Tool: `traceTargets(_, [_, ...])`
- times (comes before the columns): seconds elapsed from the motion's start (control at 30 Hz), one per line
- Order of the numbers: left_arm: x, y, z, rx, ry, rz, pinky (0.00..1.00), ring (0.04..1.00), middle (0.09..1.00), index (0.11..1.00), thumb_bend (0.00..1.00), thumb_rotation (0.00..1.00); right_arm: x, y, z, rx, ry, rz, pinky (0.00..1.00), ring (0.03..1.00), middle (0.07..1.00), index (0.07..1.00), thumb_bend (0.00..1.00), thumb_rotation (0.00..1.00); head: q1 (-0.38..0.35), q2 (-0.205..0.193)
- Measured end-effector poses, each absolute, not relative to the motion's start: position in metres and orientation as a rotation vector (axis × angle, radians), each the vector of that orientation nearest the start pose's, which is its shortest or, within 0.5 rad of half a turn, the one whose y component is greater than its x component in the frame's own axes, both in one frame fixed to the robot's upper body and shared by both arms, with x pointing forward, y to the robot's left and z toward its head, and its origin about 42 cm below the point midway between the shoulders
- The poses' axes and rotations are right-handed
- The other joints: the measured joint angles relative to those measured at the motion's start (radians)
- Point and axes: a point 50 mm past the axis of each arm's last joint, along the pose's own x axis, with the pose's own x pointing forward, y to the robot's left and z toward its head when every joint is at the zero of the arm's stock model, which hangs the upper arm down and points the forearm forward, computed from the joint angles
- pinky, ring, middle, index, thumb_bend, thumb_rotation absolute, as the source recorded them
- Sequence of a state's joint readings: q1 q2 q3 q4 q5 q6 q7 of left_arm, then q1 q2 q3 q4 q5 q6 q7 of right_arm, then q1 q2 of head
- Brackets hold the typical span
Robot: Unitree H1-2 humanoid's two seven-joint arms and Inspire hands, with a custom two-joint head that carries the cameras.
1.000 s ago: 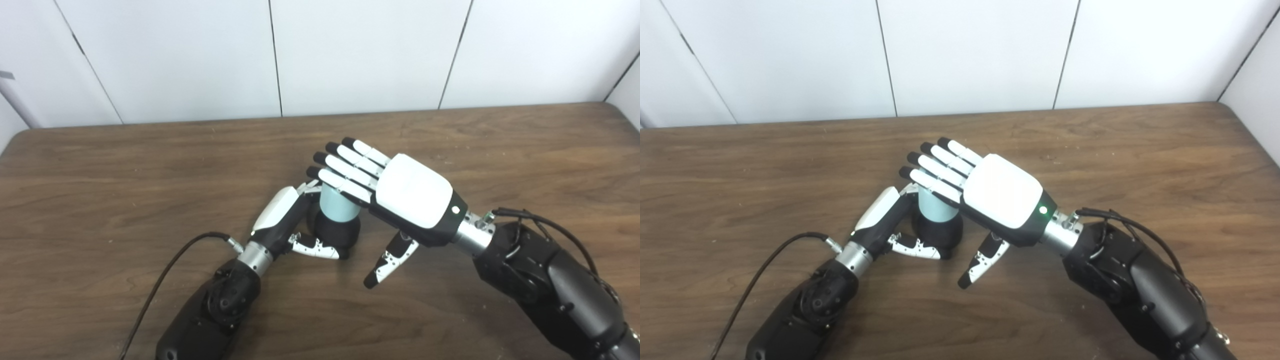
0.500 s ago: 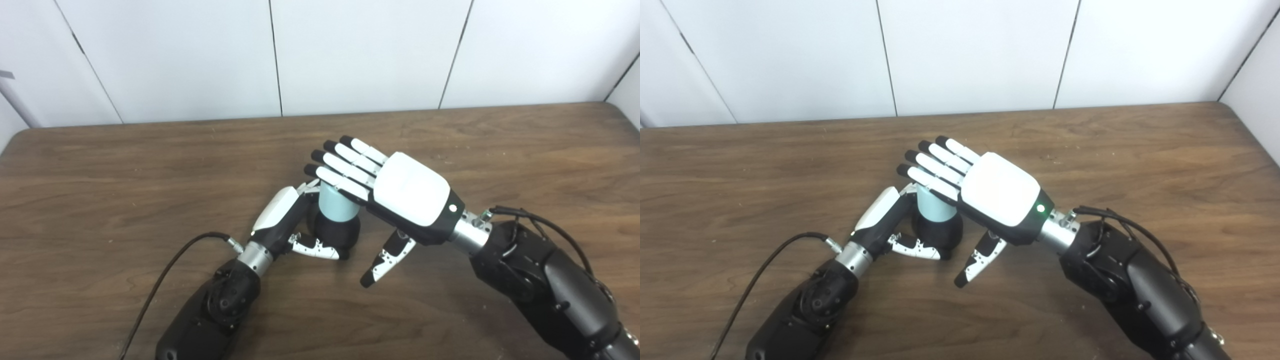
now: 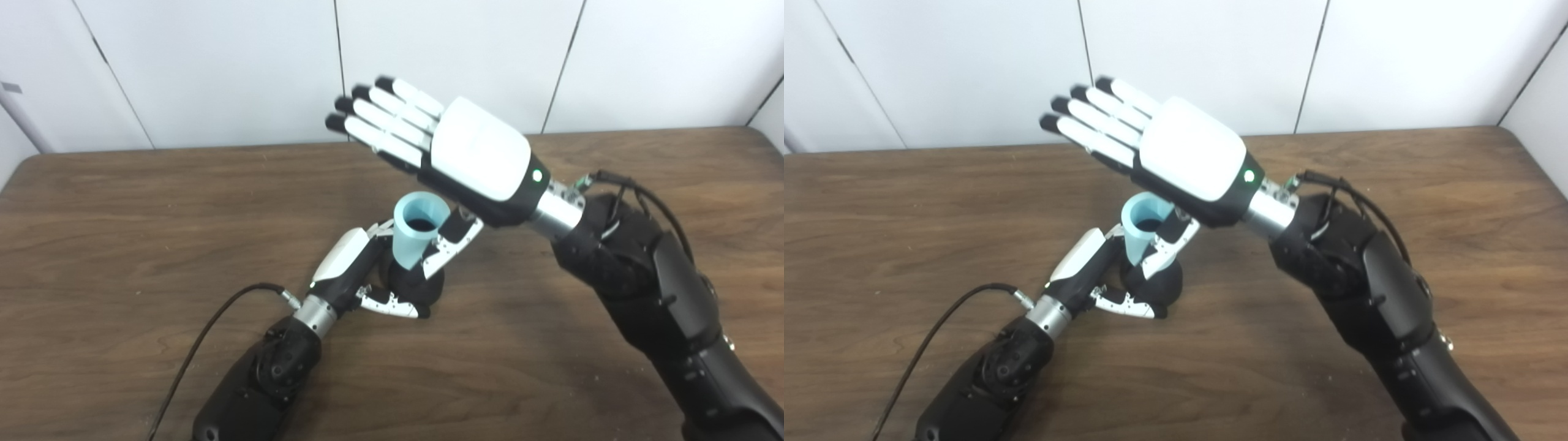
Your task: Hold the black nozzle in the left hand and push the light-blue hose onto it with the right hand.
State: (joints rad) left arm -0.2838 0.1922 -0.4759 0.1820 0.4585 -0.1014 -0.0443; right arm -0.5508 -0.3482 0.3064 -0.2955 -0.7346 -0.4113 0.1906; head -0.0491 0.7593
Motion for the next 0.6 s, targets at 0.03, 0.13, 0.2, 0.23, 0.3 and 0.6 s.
traceTargets(0.03, [0.341, 0.132, 0.113, 0.732, -0.246, -0.557, 1.0, 0.954, 0.813, 0.483, 0.5, 0.08, 0.345, -0.152, 0.329, -1.171, -1.197, 0.471, 1.0, 1.0, 1.0, 1.0, 1.0, 0.49, 0.0, 0.0])
traceTargets(0.13, [0.341, 0.132, 0.113, 0.732, -0.245, -0.557, 1.0, 0.954, 0.812, 0.483, 0.5, 0.08, 0.348, -0.153, 0.334, -1.157, -1.217, 0.45, 1.0, 1.0, 1.0, 1.0, 1.0, 0.54, 0.0, -0.002])
traceTargets(0.2, [0.341, 0.132, 0.113, 0.732, -0.246, -0.557, 1.0, 0.954, 0.812, 0.483, 0.5, 0.08, 0.35, -0.155, 0.34, -1.123, -1.232, 0.393, 1.0, 1.0, 1.0, 1.0, 1.0, 0.6, 0.0, -0.002])
traceTargets(0.23, [0.341, 0.132, 0.113, 0.732, -0.246, -0.557, 1.0, 0.954, 0.812, 0.483, 0.5, 0.08, 0.351, -0.157, 0.343, -1.103, -1.24, 0.361, 1.0, 1.0, 1.0, 1.0, 1.0, 0.6, -0.002, -0.003])
traceTargets(0.3, [0.341, 0.131, 0.113, 0.732, -0.246, -0.557, 1.0, 0.956, 0.812, 0.483, 0.5, 0.08, 0.352, -0.161, 0.347, -1.081, -1.24, 0.312, 1.0, 1.0, 1.0, 1.0, 1.0, 0.63, 0.0, -0.005])
traceTargets(0.6, [0.341, 0.134, 0.115, 0.716, -0.243, -0.555, 1.0, 0.958, 0.896, 0.823, 0.69, 0.38, 0.339, -0.197, 0.341, -0.877, -1.054, 0.126, 1.0, 1.0, 1.0, 1.0, 0.87, 0.74, 0.008, -0.017])
